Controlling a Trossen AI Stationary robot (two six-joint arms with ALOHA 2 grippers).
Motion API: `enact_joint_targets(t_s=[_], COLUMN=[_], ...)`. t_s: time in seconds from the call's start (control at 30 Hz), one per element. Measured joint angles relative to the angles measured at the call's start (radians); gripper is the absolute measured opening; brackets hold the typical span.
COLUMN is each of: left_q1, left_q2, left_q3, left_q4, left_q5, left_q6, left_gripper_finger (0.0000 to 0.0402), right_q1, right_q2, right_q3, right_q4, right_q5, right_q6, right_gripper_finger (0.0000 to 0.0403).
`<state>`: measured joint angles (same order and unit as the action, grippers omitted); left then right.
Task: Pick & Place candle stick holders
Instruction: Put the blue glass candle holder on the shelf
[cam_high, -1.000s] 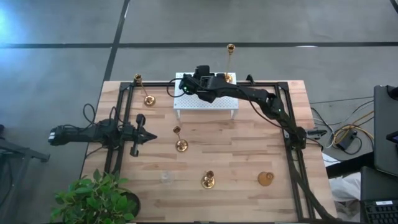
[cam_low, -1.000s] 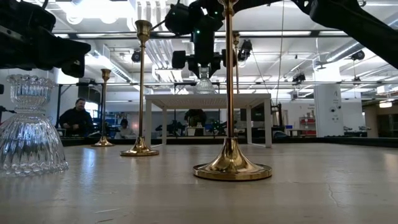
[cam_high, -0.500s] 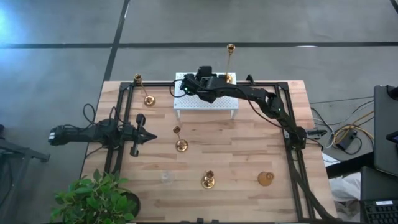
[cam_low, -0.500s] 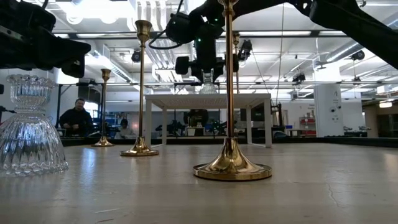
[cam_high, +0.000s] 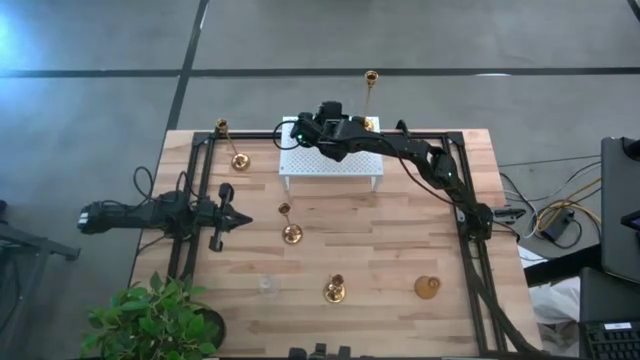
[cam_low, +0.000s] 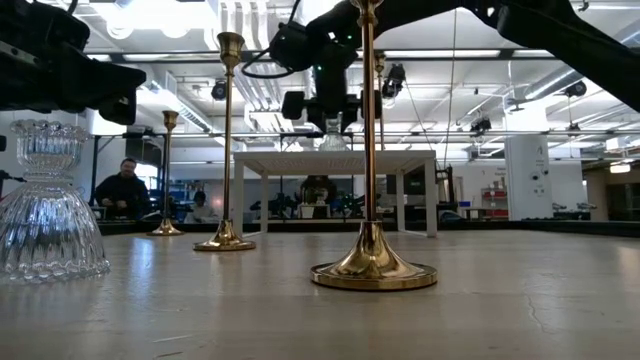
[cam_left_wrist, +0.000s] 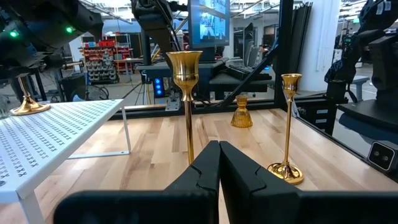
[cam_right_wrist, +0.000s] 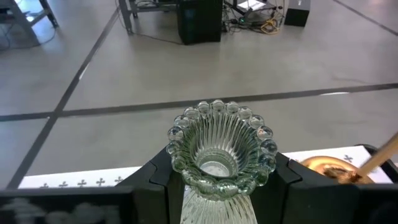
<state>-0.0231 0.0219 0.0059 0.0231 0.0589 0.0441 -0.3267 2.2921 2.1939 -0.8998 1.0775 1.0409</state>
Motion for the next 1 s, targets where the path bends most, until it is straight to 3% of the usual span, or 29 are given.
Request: enact_joint_targets(t_s=[0.37, 0.6, 1.0], left_q1=[0.000, 0.000, 0.000], left_q2=[0.000, 0.000, 0.000], left_q3=[0.000, 0.000, 0.000], left_q4=[0.000, 0.000, 0.000], left_q5=[0.000, 0.000, 0.000], left_q6=[0.000, 0.000, 0.000], left_gripper_finger=[0.0014, 0.0014, 0.0014], right_q1=[-0.002, -0.001, -0.001], right_q2=[0.001, 0.003, 0.003], right_q3=[-0.025, -0.078, -0.085], right_q4=[0.052, 0.181, 0.181], right_q5=[-0.016, -0.035, -0.034], right_q6=[-0.058, -0.144, -0.181], right_gripper_finger=[0.0126, 0.0126, 0.0126])
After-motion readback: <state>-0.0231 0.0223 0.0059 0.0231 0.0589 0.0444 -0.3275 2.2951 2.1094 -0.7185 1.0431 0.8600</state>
